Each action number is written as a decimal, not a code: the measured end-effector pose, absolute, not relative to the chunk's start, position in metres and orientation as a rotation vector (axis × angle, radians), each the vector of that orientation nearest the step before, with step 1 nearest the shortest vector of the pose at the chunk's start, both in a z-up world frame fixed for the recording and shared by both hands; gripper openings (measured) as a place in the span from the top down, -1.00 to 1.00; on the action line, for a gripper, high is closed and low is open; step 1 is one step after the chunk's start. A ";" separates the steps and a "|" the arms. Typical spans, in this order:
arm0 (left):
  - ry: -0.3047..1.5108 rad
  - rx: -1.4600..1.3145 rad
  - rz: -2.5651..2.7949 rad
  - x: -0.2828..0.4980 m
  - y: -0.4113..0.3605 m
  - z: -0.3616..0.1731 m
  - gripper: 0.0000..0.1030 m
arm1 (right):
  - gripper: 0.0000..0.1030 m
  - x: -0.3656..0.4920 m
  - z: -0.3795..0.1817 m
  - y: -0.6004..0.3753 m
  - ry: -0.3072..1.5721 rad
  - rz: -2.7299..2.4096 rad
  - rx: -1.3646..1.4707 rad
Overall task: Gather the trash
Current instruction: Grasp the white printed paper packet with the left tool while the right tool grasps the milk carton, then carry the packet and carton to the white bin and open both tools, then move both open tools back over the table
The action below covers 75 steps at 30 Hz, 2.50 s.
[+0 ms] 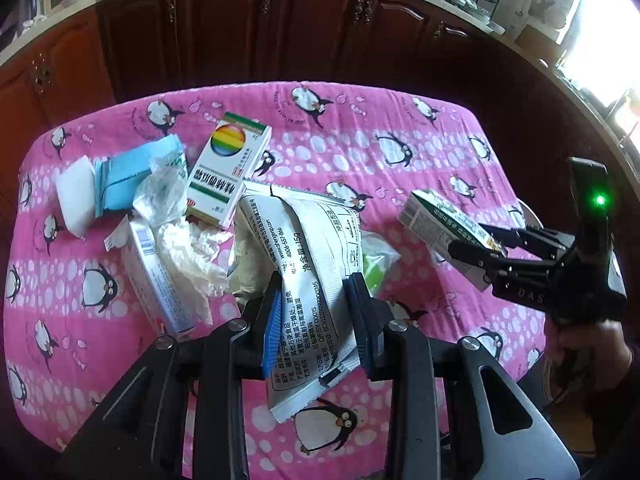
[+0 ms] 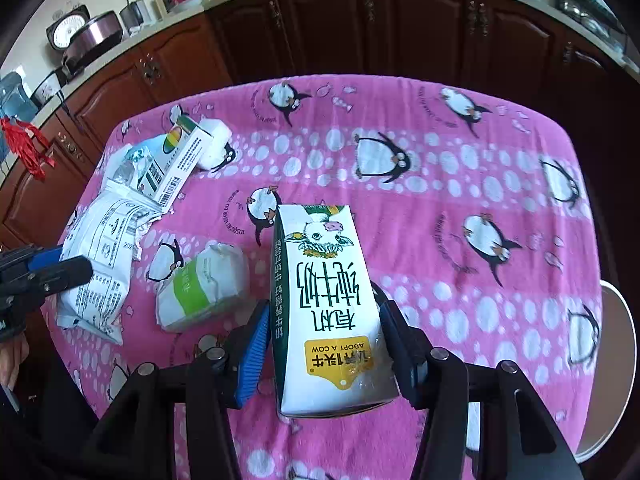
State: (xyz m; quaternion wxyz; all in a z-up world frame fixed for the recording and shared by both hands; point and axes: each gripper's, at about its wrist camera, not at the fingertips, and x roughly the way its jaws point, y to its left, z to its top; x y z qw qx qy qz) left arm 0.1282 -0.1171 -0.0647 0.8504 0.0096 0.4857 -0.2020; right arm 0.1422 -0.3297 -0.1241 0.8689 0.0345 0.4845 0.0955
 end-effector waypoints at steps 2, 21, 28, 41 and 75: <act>1.016 0.016 -0.439 0.128 -0.121 -0.060 0.44 | -0.01 0.133 -0.120 -0.334 0.997 0.189 0.101; 0.996 0.141 -0.726 0.125 -0.277 -0.040 0.44 | 0.02 0.062 -0.085 -0.449 0.875 -0.059 0.232; 1.026 0.144 -0.886 0.123 -0.371 -0.045 0.44 | 0.02 0.026 -0.085 -0.538 0.872 -0.284 0.294; 1.086 0.141 -0.977 0.132 -0.483 -0.083 0.44 | 0.02 -0.002 -0.122 -0.631 0.935 -0.456 0.407; 1.016 0.081 -0.871 0.140 -0.423 -0.072 -0.22 | -0.45 -0.007 -0.124 -0.614 0.872 -0.554 0.367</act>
